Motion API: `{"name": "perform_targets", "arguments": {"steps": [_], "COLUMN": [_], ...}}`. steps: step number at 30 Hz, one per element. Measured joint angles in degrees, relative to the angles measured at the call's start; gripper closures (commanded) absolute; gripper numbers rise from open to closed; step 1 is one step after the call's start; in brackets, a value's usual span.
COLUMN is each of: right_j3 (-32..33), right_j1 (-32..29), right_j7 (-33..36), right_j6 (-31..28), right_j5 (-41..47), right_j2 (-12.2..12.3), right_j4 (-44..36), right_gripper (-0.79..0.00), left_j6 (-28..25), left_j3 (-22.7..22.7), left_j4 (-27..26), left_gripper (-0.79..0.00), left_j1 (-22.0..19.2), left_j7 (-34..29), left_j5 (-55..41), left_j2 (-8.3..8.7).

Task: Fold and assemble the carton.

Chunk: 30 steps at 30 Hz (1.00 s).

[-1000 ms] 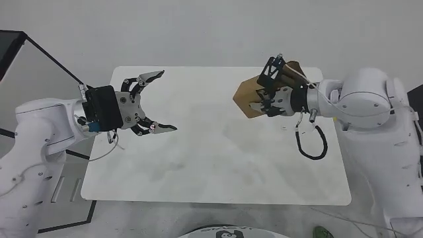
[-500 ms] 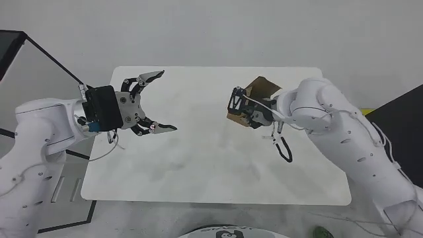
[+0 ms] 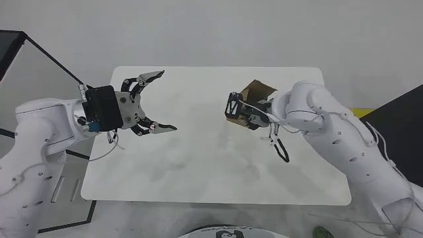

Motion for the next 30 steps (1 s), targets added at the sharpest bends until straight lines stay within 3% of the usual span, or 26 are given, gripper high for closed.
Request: {"name": "perform_targets", "arguments": {"steps": [6,11,23,30], "right_j3": [-10.8,-17.2,-17.4,-23.0], "right_j1": [5.9,9.8,10.0,8.7], "right_j7": [-3.4,-7.3,-7.6,-9.4], "right_j6": [0.6,0.3,0.3,6.1], "right_j5": [-6.9,-6.6,-6.2,-18.2], "right_j2": [-3.8,-7.2,-7.4,-9.6], "right_j4": [6.9,13.9,14.4,15.4], "right_gripper": [0.0,0.0,0.0,0.0], "left_j6": [0.0,0.0,0.0,0.0], "left_j3": [0.0,0.0,0.0,0.0], "left_j4": [0.0,0.0,0.0,0.0], "left_gripper": [-0.785,-0.785,-0.785,-0.785], "left_j1": [0.0,0.0,0.0,0.0], "left_j7": [0.0,0.0,0.0,0.0], "left_j5": [0.0,0.0,0.0,0.0], "left_j2": [0.0,0.0,0.0,0.0]}}
